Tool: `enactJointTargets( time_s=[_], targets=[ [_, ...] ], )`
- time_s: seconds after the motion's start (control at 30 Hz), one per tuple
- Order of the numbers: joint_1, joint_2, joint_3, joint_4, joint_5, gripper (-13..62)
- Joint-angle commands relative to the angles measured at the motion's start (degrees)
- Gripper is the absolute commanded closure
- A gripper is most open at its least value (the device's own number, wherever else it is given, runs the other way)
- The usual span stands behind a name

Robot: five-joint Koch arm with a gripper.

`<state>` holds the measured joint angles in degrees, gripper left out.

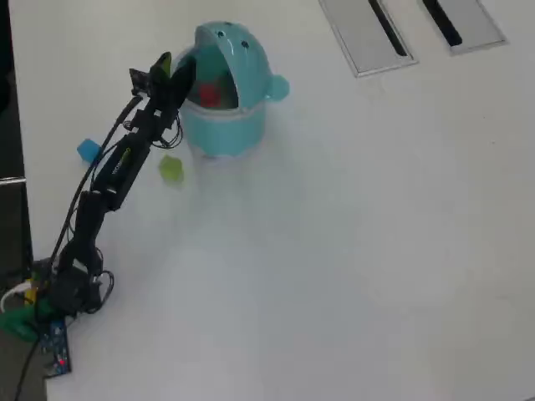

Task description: Grasp RGB lego blocks and put them in the bin one by one.

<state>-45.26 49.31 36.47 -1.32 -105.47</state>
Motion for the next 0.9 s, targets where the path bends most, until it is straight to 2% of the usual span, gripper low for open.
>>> enactJointTargets(
  time_s=[0.0,0.6,0.87],
  targets=[
    [0.79,2.37,-5.36,-0.62,-0.09,18.2],
    [-7.29,16.26,-4.48,25.75,1.67,16.9],
    [-8.79,31.03,16.87,27.86,2.02,17.0]
  ],
)
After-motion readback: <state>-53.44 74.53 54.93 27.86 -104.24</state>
